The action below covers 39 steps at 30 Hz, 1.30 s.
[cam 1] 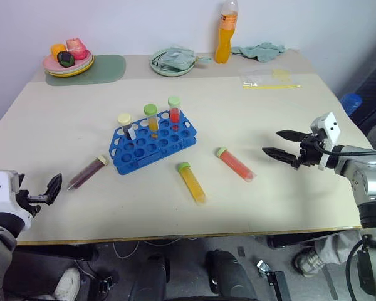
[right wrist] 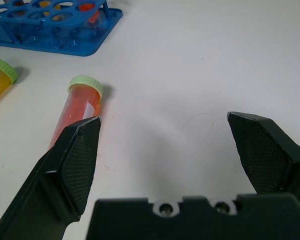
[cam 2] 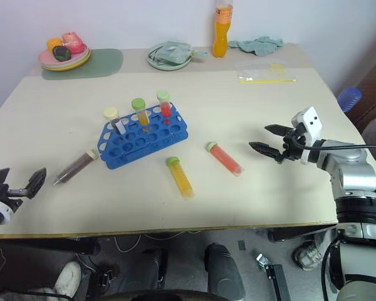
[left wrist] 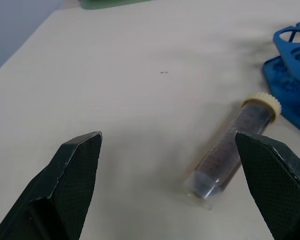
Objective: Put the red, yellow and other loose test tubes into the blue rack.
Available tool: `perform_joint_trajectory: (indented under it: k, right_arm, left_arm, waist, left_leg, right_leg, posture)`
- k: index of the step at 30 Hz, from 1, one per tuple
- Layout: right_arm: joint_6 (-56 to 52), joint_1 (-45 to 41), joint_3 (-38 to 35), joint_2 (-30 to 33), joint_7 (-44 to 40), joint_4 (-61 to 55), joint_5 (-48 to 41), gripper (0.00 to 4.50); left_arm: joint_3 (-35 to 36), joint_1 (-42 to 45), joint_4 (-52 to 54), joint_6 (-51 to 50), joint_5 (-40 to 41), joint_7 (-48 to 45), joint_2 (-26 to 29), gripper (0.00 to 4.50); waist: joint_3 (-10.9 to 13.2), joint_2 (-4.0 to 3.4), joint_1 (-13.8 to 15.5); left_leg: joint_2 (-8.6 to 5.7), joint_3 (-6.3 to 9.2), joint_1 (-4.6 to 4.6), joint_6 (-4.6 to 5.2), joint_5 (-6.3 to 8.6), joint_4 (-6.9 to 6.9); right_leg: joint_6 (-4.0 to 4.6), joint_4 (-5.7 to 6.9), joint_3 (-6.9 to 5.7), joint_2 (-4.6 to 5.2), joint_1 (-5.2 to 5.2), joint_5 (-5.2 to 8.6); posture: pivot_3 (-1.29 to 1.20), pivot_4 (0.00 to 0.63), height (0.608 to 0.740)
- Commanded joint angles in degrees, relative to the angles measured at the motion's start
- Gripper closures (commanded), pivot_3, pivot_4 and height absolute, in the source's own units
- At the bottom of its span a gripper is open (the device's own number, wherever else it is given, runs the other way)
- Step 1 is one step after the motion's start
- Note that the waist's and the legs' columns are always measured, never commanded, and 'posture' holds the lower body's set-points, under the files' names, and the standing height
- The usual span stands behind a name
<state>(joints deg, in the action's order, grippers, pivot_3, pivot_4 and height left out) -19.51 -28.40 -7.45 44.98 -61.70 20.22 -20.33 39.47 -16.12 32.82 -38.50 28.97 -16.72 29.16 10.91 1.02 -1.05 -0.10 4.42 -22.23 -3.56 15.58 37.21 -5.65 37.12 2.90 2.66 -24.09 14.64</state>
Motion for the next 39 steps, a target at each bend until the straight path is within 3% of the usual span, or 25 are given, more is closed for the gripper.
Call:
perform_joint_trajectory:
  k: [1,12,20,23,28,34,39]
  right_arm:
    - [0.3,-1.4,-0.4,-0.1,0.4,-1.6,0.1,0.00]
    - [0.1,-1.9,1.6,-1.3,2.5,-3.3,2.3,0.00]
    - [-15.4,-1.0,1.7,3.0,4.5,-19.8,-0.2,0.00]
    - [-21.9,-1.8,5.0,5.1,4.9,-26.7,0.2,0.00]
    - [-49.9,-13.6,16.9,3.7,11.0,-33.1,0.3,0.00]
    - [-67.7,-27.6,24.8,-5.4,19.8,-23.8,2.8,0.00]
    - [-72.6,-33.7,29.6,-8.2,22.3,-17.6,2.2,0.00]
  left_arm:
    - [-0.3,0.0,2.3,0.6,-0.1,0.8,-0.5,0.15]
    - [-1.3,0.7,4.0,1.5,0.9,0.5,-1.4,0.15]
    - [-20.4,7.1,7.7,4.8,0.9,-10.1,2.3,0.15]
    - [-26.9,8.9,6.6,6.5,-0.4,-14.7,4.9,0.15]
    - [-35.2,12.3,3.8,9.2,-2.4,-18.7,5.0,0.15]
    - [-40.0,11.7,2.0,12.6,-5.7,-19.8,4.1,0.15]
    - [-40.8,9.0,3.4,13.5,-6.5,-18.3,2.7,0.15]
  waist:
    - [0.0,0.00,0.0]
    - [0.0,0.00,0.1]
    - [0.0,-0.05,0.3]
    - [0.0,-0.07,0.0]
    - [0.1,-0.20,-0.6]
    - [0.1,-0.20,-0.6]
    - [0.1,-0.20,0.3]
  left_leg:
    - [0.00,0.00,0.00,0.00,0.00,0.00]
    - [-0.01,0.00,0.00,0.00,0.00,0.00]
    - [-0.04,0.01,-0.02,-0.01,0.00,0.02]
    - [-0.03,0.02,-0.02,0.00,0.00,0.01]
    - [0.00,-0.02,0.03,0.01,0.00,0.01]
    - [-0.01,0.02,-0.12,0.01,0.00,0.02]
    - [-0.04,0.03,-0.21,0.02,0.01,0.00]
  right_leg:
    - [0.00,0.00,0.00,0.00,0.00,0.00]
    - [0.00,0.00,0.00,0.00,0.00,0.00]
    - [-0.01,0.00,0.01,0.02,0.01,-0.01]
    - [0.00,0.01,0.00,0.00,0.00,0.00]
    - [0.02,0.06,0.03,-0.03,-0.03,0.00]
    - [0.02,0.04,0.01,-0.02,-0.15,0.00]
    - [0.01,0.00,-0.02,0.05,-0.24,0.00]
  posture:
    - [0.00,0.150,0.740]
    - [0.00,0.150,0.740]
    - [0.00,0.150,0.740]
    - [0.00,0.150,0.740]
    - [0.00,0.150,0.740]
    - [0.00,0.150,0.740]
    - [0.00,0.150,0.740]
